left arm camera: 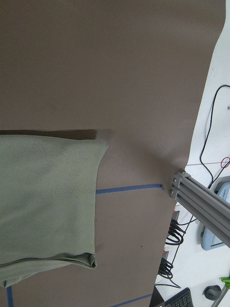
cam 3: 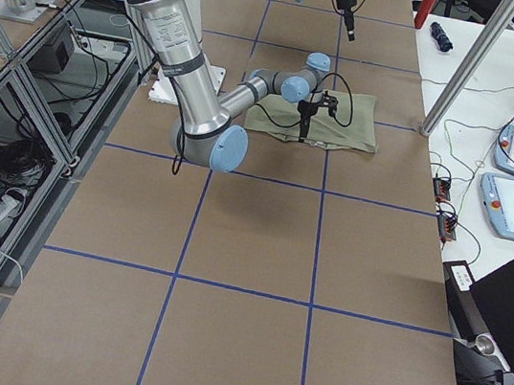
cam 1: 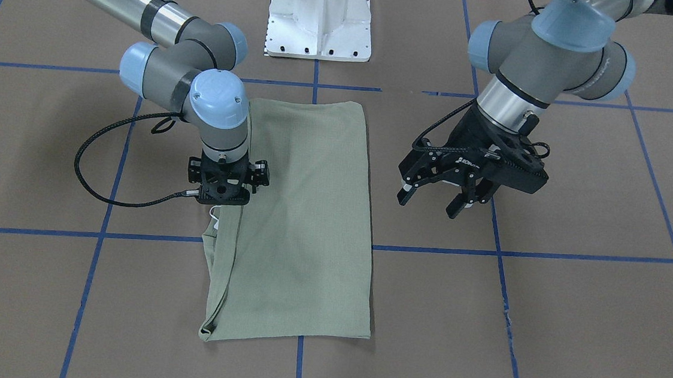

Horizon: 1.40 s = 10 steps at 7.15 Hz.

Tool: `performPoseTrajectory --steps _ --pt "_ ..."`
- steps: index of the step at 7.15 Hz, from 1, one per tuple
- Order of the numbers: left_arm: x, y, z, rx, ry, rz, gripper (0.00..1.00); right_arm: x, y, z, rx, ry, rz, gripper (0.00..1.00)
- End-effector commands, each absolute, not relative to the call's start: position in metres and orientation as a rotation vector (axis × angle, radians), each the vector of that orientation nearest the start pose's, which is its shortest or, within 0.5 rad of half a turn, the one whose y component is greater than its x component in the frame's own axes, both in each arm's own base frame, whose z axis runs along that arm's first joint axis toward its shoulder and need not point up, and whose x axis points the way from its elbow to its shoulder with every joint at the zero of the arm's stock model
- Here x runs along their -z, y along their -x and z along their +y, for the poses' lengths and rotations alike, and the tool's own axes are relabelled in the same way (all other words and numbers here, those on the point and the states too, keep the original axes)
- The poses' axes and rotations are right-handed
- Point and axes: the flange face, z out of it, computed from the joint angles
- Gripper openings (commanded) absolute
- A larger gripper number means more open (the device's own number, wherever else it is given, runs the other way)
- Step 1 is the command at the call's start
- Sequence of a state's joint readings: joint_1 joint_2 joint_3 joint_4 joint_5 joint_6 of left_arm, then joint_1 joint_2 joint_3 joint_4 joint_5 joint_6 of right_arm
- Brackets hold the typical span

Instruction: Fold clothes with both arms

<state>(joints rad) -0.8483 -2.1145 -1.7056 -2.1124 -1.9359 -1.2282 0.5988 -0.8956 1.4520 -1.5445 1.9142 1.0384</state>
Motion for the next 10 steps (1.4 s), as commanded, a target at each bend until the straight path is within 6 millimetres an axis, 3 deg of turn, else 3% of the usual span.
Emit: performPoseTrajectory --steps 1,7,10 --pt "-0.219 -0.355 -0.549 0.214 -0.408 1.178 1.00 -0.314 0.550 -0.495 0.030 -0.004 -0.634 1.00" --pt "-0.220 -0.355 -0.550 0.214 -0.408 1.178 1.00 -0.317 0.544 -0.496 0.015 0.020 -0.589 1.00" --pt "-0.220 -0.357 -0.550 0.212 -0.406 1.179 1.00 -0.323 0.530 -0.507 -0.015 0.037 -0.556 1.00"
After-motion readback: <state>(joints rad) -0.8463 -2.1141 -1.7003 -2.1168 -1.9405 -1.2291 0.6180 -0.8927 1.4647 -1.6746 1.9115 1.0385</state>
